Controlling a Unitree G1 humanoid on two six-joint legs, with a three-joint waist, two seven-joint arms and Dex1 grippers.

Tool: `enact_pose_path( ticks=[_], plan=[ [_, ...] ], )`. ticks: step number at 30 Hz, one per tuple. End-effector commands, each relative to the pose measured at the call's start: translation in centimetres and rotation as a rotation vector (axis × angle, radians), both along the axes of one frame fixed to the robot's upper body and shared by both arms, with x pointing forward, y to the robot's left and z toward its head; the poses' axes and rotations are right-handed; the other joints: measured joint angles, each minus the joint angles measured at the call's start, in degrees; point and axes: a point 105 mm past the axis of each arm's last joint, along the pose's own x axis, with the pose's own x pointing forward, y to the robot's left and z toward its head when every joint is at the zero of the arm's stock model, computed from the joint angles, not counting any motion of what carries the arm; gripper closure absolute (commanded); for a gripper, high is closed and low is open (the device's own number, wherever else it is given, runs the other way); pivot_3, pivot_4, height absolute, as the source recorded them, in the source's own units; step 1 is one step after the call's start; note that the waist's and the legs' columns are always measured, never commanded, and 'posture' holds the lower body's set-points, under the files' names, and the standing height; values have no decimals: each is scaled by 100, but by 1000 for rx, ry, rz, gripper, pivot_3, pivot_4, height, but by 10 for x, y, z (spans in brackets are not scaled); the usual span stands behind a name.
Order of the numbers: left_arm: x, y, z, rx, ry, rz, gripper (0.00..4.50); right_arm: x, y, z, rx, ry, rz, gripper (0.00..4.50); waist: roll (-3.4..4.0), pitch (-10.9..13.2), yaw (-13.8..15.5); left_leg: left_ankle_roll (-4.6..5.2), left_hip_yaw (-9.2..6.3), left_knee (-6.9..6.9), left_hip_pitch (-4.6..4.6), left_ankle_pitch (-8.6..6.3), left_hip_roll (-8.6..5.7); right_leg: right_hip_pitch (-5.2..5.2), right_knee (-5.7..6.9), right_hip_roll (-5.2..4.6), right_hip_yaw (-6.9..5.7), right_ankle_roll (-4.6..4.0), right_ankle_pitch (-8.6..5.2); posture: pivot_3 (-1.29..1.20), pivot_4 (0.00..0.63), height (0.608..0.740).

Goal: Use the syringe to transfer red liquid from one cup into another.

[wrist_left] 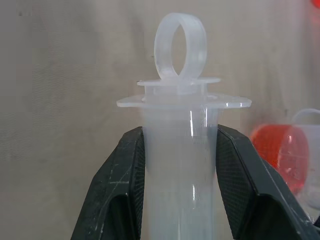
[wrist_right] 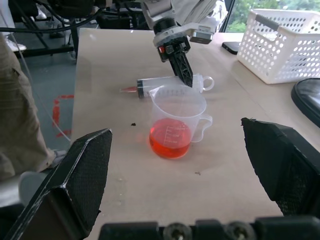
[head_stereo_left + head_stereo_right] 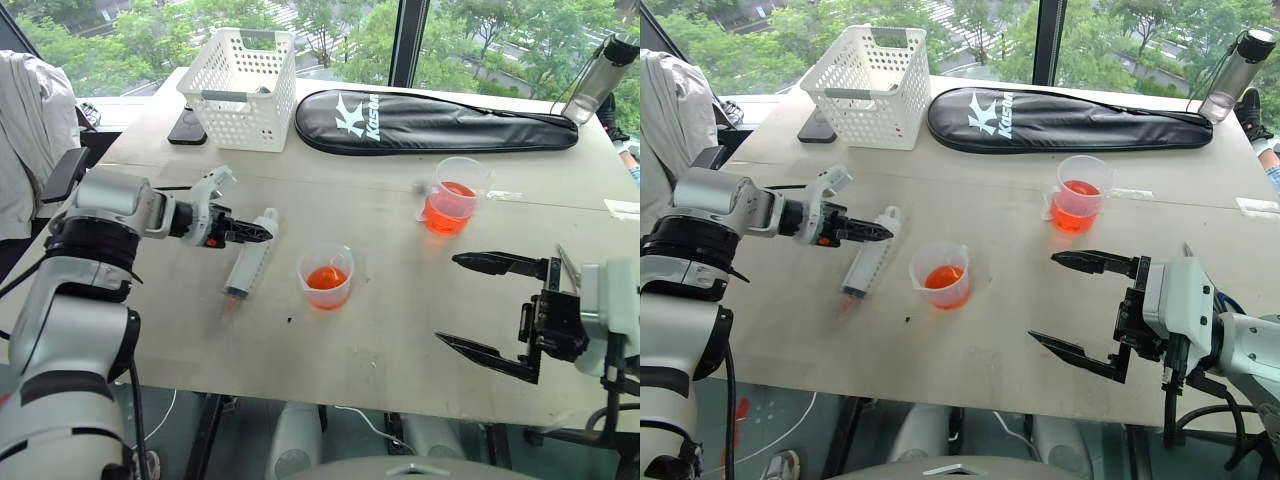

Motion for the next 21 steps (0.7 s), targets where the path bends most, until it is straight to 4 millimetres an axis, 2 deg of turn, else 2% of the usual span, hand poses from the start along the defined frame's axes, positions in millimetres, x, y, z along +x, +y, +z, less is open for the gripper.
enact_pose_path(
  ticks=[1, 5, 6, 11, 15, 21],
  plan=[
    [2, 13, -1, 64, -34, 54, 2040, -4, 1, 5, -8, -11, 13, 0, 0, 0, -1, 0, -1, 0, 0, 0, 0, 0, 0, 1, 0, 0, 0, 0, 150, 724],
    [-3, 13, 8, 19, -66, 89, 352, -2, -1, 7, -11, -7, 19, 0, -1, 0, 1, 0, -2, 1, 1, 0, 1, 1, 3, 0, -1, 0, 0, 0, 150, 724],
    [-7, 15, 13, -5, -75, 102, 75, -2, 0, 10, 4, -12, 24, 0, -1, 0, -2, 0, -2, 2, 1, 0, 1, 1, 2, 0, 0, 1, 0, 0, 150, 724],
    [-22, 22, 43, -150, -198, 149, 75, -5, 2, 22, 72, -20, 68, 0, -7, 1, -1, 0, -4, 6, 2, 0, 2, 2, 9, 0, -1, 3, 1, 0, 150, 724],
    [-28, 23, 66, -235, -386, 172, 75, -4, 5, 29, 103, -38, 100, 0, -6, 1, 34, 0, -7, 6, 1, 0, 1, 6, 7, -4, -5, 2, 1, 0, 150, 724],
    [-38, 10, 96, -225, -821, 188, 75, 3, 0, 26, 107, -3, 101, 0, -13, -3, 76, 0, -5, 28, 3, 0, -2, 25, 1, -13, -7, 0, 3, 0, 150, 724]
  ],
)
